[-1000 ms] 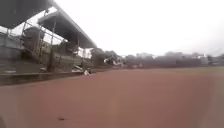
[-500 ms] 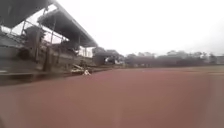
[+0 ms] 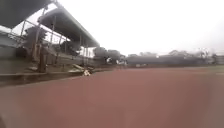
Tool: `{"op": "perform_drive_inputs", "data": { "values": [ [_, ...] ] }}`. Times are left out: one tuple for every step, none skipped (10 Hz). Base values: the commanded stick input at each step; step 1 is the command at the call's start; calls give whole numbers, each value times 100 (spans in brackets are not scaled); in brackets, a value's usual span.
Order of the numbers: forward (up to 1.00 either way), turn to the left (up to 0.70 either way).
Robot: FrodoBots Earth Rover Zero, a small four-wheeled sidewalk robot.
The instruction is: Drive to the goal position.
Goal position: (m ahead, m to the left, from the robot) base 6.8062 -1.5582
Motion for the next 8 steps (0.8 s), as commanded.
{"op": "perform_drive_inputs", "data": {
  "values": [
    [100, 0],
    [100, -11],
    [100, -24],
    [100, -28],
    [100, -31],
    [100, -32],
    [100, -32],
    [100, -32]
  ]
}}
